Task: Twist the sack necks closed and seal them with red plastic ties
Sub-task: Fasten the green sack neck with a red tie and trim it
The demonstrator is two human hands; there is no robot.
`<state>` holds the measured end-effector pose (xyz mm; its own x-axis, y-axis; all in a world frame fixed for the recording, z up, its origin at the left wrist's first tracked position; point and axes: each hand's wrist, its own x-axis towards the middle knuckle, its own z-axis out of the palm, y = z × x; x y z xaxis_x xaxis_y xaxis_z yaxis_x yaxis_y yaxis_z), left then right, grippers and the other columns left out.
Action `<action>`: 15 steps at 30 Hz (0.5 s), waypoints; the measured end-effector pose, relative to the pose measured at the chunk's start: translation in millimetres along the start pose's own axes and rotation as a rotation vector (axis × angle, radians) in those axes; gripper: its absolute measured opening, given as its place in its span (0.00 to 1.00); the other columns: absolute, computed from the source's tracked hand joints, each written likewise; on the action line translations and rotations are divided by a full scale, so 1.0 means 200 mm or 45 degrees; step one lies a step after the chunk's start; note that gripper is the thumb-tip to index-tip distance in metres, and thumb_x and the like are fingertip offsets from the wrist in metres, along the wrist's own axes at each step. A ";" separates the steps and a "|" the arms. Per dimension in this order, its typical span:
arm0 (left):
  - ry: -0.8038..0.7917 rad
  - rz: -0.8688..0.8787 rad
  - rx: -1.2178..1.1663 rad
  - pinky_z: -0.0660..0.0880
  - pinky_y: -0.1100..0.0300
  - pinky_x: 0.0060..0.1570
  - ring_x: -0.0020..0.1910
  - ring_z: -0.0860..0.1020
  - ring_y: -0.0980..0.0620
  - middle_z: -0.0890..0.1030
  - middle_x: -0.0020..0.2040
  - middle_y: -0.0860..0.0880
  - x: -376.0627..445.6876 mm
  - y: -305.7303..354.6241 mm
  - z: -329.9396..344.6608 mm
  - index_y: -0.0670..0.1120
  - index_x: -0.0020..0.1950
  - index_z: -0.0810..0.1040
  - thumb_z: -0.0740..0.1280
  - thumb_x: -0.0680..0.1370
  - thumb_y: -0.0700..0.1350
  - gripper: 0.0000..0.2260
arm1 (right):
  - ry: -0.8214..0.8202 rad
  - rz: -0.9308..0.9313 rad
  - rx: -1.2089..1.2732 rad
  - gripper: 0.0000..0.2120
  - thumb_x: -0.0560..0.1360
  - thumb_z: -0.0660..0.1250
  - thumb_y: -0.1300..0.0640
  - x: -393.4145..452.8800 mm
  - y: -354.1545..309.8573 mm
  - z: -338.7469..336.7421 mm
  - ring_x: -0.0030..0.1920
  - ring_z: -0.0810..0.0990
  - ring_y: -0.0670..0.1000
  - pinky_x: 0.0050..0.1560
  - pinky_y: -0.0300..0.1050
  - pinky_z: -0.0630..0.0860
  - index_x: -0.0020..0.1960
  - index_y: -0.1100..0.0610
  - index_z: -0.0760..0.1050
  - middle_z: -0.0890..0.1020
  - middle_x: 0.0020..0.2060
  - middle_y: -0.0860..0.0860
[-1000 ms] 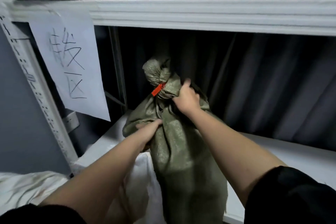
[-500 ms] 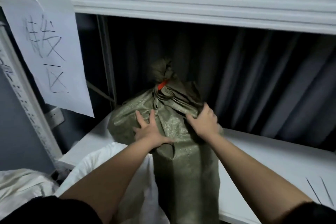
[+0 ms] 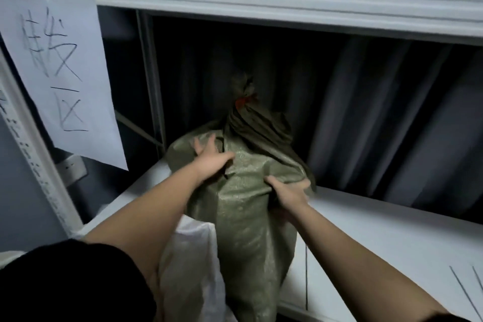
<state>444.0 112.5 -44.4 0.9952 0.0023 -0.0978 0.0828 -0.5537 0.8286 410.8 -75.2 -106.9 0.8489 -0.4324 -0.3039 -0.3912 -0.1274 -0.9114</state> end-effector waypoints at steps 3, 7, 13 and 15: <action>-0.113 -0.103 0.505 0.52 0.47 0.75 0.76 0.45 0.36 0.32 0.76 0.44 -0.05 -0.06 -0.01 0.53 0.78 0.41 0.70 0.69 0.62 0.49 | 0.092 0.028 0.071 0.58 0.57 0.76 0.37 0.02 -0.14 0.14 0.63 0.71 0.63 0.62 0.52 0.71 0.73 0.58 0.48 0.64 0.67 0.64; -0.024 -0.131 0.808 0.66 0.50 0.67 0.72 0.62 0.35 0.42 0.76 0.37 -0.08 -0.19 -0.07 0.53 0.77 0.44 0.75 0.68 0.55 0.49 | 0.047 0.011 0.357 0.58 0.42 0.72 0.37 0.07 -0.27 0.33 0.55 0.73 0.63 0.53 0.60 0.78 0.66 0.51 0.50 0.62 0.65 0.63; 0.387 0.066 0.897 0.73 0.51 0.52 0.54 0.77 0.36 0.73 0.59 0.39 -0.04 -0.33 -0.23 0.45 0.61 0.73 0.58 0.78 0.37 0.13 | -0.178 -0.037 -0.277 0.58 0.61 0.71 0.31 -0.08 -0.17 0.41 0.66 0.69 0.64 0.64 0.55 0.70 0.75 0.57 0.44 0.61 0.70 0.63; 0.445 0.119 0.936 0.75 0.49 0.49 0.51 0.78 0.36 0.73 0.56 0.39 -0.05 -0.34 -0.26 0.44 0.57 0.75 0.57 0.78 0.37 0.12 | -0.282 -0.033 -0.480 0.56 0.63 0.65 0.27 -0.07 -0.14 0.39 0.68 0.66 0.64 0.64 0.59 0.69 0.76 0.52 0.39 0.56 0.73 0.60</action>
<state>430.3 192.8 -70.9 0.9651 0.1212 0.2321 0.0639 -0.9687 0.2398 437.2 3.7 -99.0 0.8998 -0.2284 -0.3718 -0.4364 -0.4707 -0.7668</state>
